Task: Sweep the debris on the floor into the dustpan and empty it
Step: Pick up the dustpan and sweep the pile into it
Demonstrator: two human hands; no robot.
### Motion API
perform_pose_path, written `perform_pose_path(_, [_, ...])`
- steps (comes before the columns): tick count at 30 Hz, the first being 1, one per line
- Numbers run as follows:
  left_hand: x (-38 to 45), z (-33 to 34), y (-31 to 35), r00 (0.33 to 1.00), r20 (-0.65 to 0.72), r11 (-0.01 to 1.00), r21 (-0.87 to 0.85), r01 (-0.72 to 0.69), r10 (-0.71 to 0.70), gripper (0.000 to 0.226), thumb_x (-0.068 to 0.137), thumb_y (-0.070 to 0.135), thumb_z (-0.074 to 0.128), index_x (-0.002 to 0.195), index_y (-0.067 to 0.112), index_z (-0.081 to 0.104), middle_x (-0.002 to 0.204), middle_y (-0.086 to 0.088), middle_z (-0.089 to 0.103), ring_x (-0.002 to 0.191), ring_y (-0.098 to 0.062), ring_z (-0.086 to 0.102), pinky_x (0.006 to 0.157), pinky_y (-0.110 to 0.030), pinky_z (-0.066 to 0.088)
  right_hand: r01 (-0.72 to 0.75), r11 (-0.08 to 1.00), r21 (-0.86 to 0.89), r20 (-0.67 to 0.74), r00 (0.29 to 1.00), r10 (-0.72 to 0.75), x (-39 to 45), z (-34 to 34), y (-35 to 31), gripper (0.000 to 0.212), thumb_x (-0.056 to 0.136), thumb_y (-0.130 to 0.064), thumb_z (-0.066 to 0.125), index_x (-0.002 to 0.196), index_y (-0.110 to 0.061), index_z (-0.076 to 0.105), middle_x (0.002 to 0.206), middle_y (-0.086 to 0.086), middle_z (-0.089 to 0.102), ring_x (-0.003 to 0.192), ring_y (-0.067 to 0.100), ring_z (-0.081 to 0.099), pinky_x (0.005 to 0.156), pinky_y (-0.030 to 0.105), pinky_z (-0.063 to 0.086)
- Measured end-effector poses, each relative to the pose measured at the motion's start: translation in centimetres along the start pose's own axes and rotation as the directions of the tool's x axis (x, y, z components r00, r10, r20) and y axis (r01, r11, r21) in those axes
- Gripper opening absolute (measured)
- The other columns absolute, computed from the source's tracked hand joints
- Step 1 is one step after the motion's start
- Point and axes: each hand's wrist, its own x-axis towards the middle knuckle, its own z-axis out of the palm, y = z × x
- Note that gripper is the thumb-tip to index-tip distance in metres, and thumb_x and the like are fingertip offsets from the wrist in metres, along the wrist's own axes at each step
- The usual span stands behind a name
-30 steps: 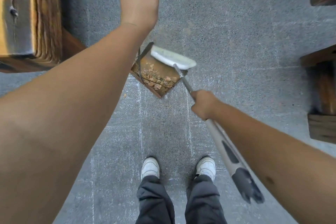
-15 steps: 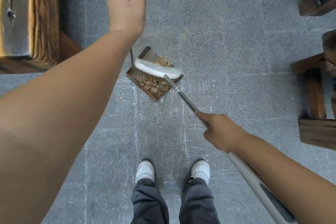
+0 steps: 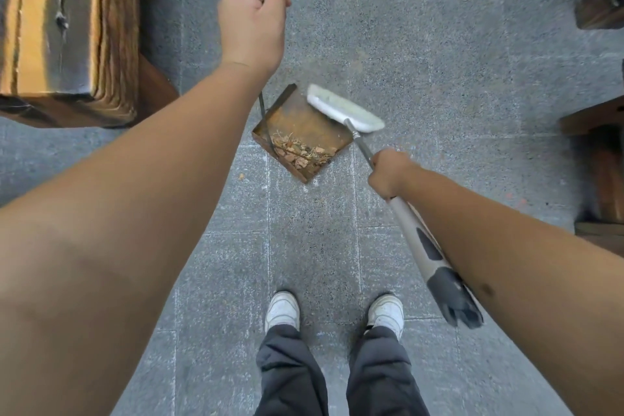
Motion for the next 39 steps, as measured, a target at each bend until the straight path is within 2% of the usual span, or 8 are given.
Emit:
perform_pose_path(7, [-0.4, -0.6, 0.2, 1.0, 0.011, 1.0, 0.008, -0.002, 0.002, 0.034, 0.089, 0.03, 0.048, 0.055, 0.029, 0.054, 0.051, 0.01, 0.046, 0.053, -0.008, 0.041, 0.056, -0.023, 0.032, 0.153, 0.982, -0.11, 0.181, 0.975, -0.132, -3.7, 2.5, 1.2, 0.033, 0.085, -0.006, 0.054, 0.117, -0.009, 0.058, 0.078, 0.006, 0.058, 0.059, 0.02, 0.06, 0.041, 0.022, 0.041])
perform_pose_path(10, [-0.5, -1.0, 0.3, 1.0, 0.021, 1.0, -0.001, 0.005, -0.005, 0.034, 0.089, 0.03, 0.047, 0.055, 0.029, 0.054, 0.051, 0.012, 0.045, 0.054, -0.009, 0.041, 0.058, -0.024, 0.032, 0.216, 0.972, -0.093, 0.212, 0.958, -0.192, -5.5, 1.9, 1.2, 0.023, 0.084, -0.008, 0.055, 0.106, -0.011, 0.061, 0.077, 0.007, 0.058, 0.059, 0.02, 0.059, 0.043, 0.023, 0.04])
perform_pose_path(13, [-0.9, -1.7, 0.4, 0.999, 0.044, 1.0, -0.019, 0.022, -0.021, 0.034, 0.088, 0.031, 0.047, 0.055, 0.031, 0.054, 0.048, 0.015, 0.043, 0.051, -0.006, 0.039, 0.054, -0.024, 0.029, 0.218, 0.973, -0.074, 0.183, 0.962, -0.202, -7.5, 0.5, 1.7, 0.016, 0.084, -0.009, 0.054, 0.099, -0.013, 0.059, 0.075, 0.006, 0.058, 0.051, 0.018, 0.057, 0.038, 0.023, 0.039])
perform_pose_path(17, [-1.6, -3.3, 0.2, 0.996, 0.081, 0.999, -0.02, 0.05, -0.049, 0.033, 0.093, 0.029, 0.045, 0.062, 0.029, 0.057, 0.052, 0.005, 0.044, 0.046, -0.008, 0.036, 0.046, -0.022, 0.027, 0.189, 0.98, -0.067, 0.105, 0.978, -0.182, -10.0, -1.4, 3.3, 0.032, 0.085, -0.008, 0.052, 0.115, -0.016, 0.059, 0.071, 0.002, 0.056, 0.053, 0.015, 0.053, 0.044, 0.025, 0.041])
perform_pose_path(23, [-2.0, -7.7, -0.4, 0.987, 0.063, 0.978, -0.138, 0.155, -0.147, 0.042, 0.095, 0.025, 0.044, 0.055, 0.023, 0.06, 0.047, 0.006, 0.045, 0.039, -0.009, 0.031, 0.043, -0.021, 0.022, 0.126, 0.987, 0.097, -0.049, 0.991, -0.122, -10.0, -4.4, 4.8, 0.045, 0.087, -0.004, 0.052, 0.129, -0.017, 0.056, 0.073, 0.008, 0.059, 0.047, 0.02, 0.055, 0.032, 0.021, 0.042])
perform_pose_path(31, [-1.4, -9.8, 1.3, 0.972, 0.103, 0.961, -0.161, 0.224, -0.209, 0.039, 0.091, 0.024, 0.043, 0.054, 0.022, 0.052, 0.048, 0.003, 0.043, 0.038, -0.014, 0.023, 0.046, -0.023, 0.014, 0.031, 0.98, 0.195, -0.129, 0.992, -0.006, -5.8, -5.7, 4.8, 0.043, 0.085, -0.004, 0.052, 0.127, -0.012, 0.058, 0.066, 0.014, 0.06, 0.046, 0.027, 0.056, 0.045, 0.031, 0.051])
perform_pose_path(34, [-1.2, -10.2, 0.6, 0.969, 0.113, 0.964, -0.125, 0.234, -0.221, 0.037, 0.09, 0.024, 0.043, 0.054, 0.021, 0.052, 0.047, 0.003, 0.042, 0.039, -0.014, 0.022, 0.046, -0.024, 0.014, 0.026, 0.99, 0.141, -0.117, 0.993, -0.01, -4.1, -5.6, 3.8, 0.038, 0.082, -0.006, 0.052, 0.119, -0.009, 0.061, 0.073, 0.017, 0.067, 0.055, 0.031, 0.065, 0.057, 0.04, 0.058])
perform_pose_path(39, [-1.0, -8.9, -0.2, 0.973, 0.118, 0.977, -0.045, 0.207, -0.2, 0.042, 0.093, 0.027, 0.044, 0.052, 0.022, 0.053, 0.046, 0.004, 0.042, 0.036, -0.012, 0.025, 0.044, -0.024, 0.015, 0.009, 0.997, 0.083, -0.095, 0.995, -0.001, -1.1, -4.5, 1.6, 0.032, 0.081, -0.002, 0.055, 0.113, -0.001, 0.063, 0.088, 0.021, 0.07, 0.078, 0.035, 0.07, 0.071, 0.043, 0.06])
